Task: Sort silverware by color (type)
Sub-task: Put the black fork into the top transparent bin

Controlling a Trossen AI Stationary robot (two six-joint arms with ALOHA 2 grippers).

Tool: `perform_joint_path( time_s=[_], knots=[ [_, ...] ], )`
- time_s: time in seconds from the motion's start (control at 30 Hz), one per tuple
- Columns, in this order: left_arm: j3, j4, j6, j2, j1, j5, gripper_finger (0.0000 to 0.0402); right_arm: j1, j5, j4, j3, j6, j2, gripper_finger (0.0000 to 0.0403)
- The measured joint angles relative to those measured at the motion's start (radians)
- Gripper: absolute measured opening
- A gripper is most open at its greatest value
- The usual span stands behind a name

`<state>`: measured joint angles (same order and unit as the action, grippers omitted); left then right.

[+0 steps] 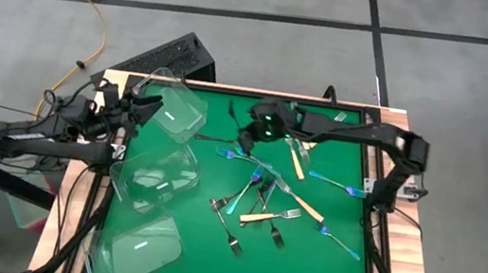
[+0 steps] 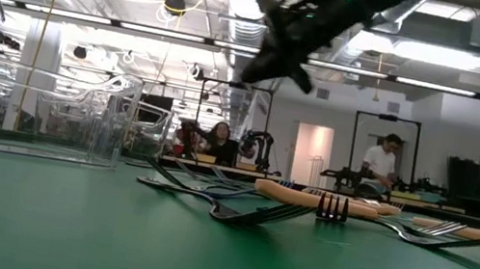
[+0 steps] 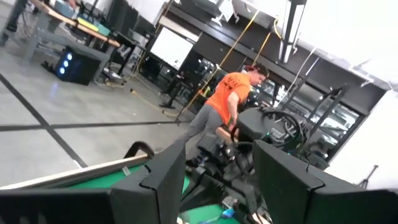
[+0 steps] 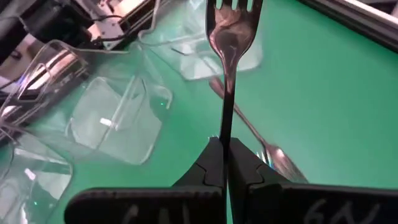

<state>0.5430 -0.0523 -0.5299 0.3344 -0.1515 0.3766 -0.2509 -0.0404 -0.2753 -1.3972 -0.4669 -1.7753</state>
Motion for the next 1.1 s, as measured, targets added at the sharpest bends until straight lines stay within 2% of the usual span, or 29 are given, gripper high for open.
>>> perform_joint_path(
  time_s=[0.2,0.47,0.8,0.9,1.1],
  knots=[
    [0.000,-0.004,0.014,-0.020,0.000,0.018,0.0172,-0.015,-0.080,0.002,-0.248,0.071,-0.191,0.0013],
    [0.000,-0.001,0.026,-0.021,0.000,0.033,0.0172,-0.043,-0.224,-0.010,-0.575,0.084,-0.393,0.0013],
    [0.000,0.004,0.040,-0.021,0.000,0.036,0.0172,-0.087,-0.251,-0.005,-0.899,0.086,-0.634,0.0014],
    [0.000,0.005,0.048,-0.021,0.000,0.036,0.0172,-0.101,-0.251,0.002,-0.960,0.082,-0.701,0.0014],
    [0.000,0.006,0.056,-0.021,0.000,0.043,0.0172,-0.122,-0.252,0.067,-0.948,0.013,-0.745,0.0014]
  ],
)
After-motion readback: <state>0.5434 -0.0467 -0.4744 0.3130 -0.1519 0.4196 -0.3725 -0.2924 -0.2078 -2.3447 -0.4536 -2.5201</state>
